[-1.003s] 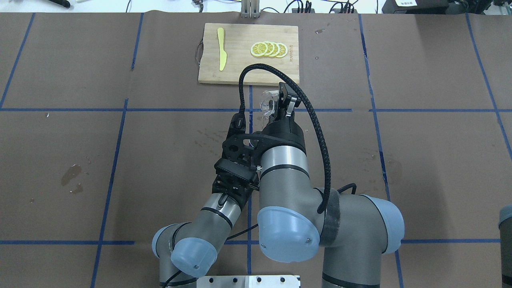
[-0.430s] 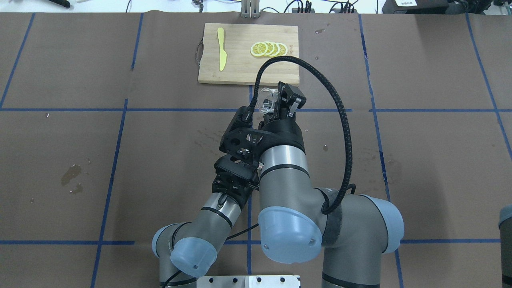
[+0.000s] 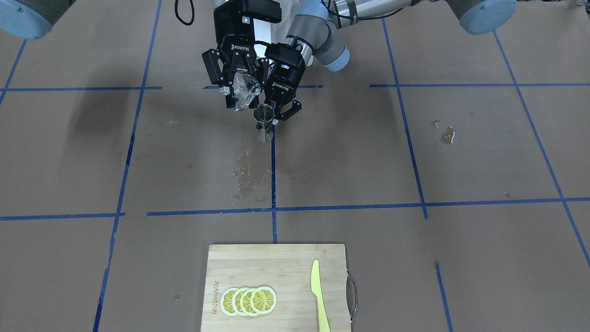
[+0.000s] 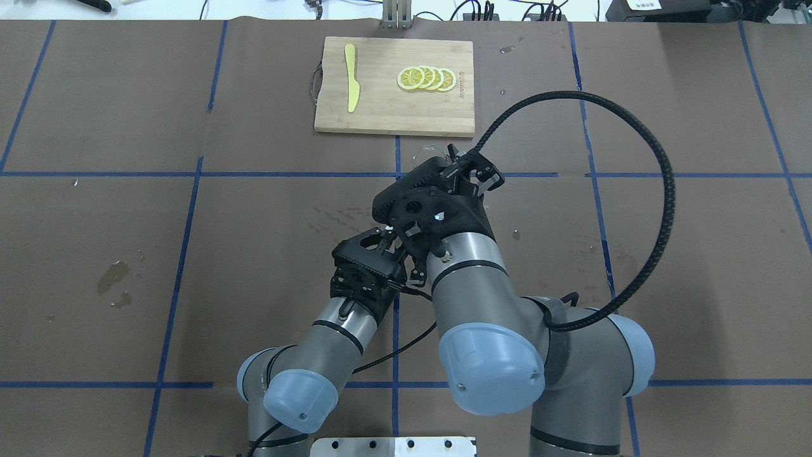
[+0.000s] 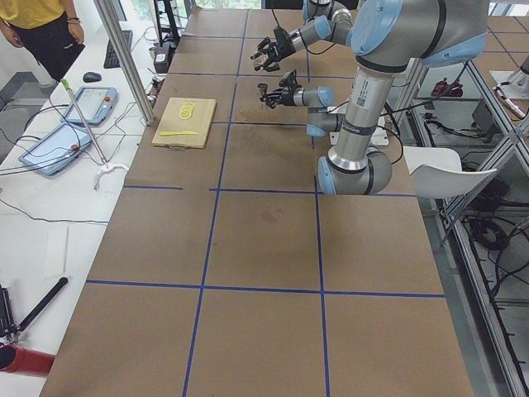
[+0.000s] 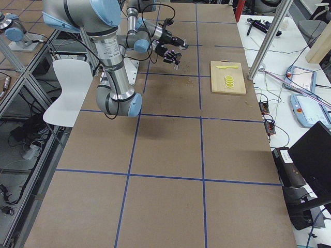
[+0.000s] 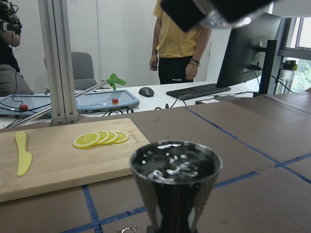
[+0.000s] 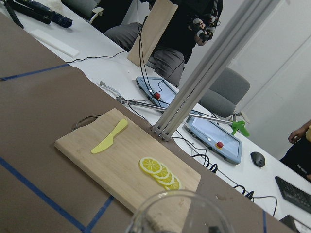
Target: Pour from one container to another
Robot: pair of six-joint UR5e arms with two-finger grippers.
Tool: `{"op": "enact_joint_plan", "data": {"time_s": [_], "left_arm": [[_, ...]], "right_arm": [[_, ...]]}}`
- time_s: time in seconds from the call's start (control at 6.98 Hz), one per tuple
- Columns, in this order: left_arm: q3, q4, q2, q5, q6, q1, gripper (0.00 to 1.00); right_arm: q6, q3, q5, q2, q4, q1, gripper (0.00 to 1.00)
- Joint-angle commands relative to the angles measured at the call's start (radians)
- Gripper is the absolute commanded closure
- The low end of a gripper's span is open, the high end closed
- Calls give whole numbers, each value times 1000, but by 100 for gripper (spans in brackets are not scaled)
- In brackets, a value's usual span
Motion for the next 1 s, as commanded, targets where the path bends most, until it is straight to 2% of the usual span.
{"op": "enact_joint_plan", "data": {"time_s": [0.0, 0.14, 0.43, 0.57, 0.72, 0.86], "left_arm": [[-85, -38, 115, 6, 2, -8, 100], [-118, -71, 169, 6, -5, -10, 100], [-215, -109, 309, 48, -11, -11, 100], [-238, -179, 362, 134, -15, -11, 100], [-241, -271, 460, 186, -15, -11, 100], [-234, -361, 587, 190, -15, -11, 100]], "right_arm": [[165, 16, 56, -175, 212, 30, 100], [214, 37, 62, -261, 234, 49, 100], [265, 77, 178, -378, 237, 127, 100], [267, 75, 197, -392, 236, 141, 100], [267, 77, 209, -416, 237, 147, 100], [267, 77, 209, -427, 237, 148, 100]]}}
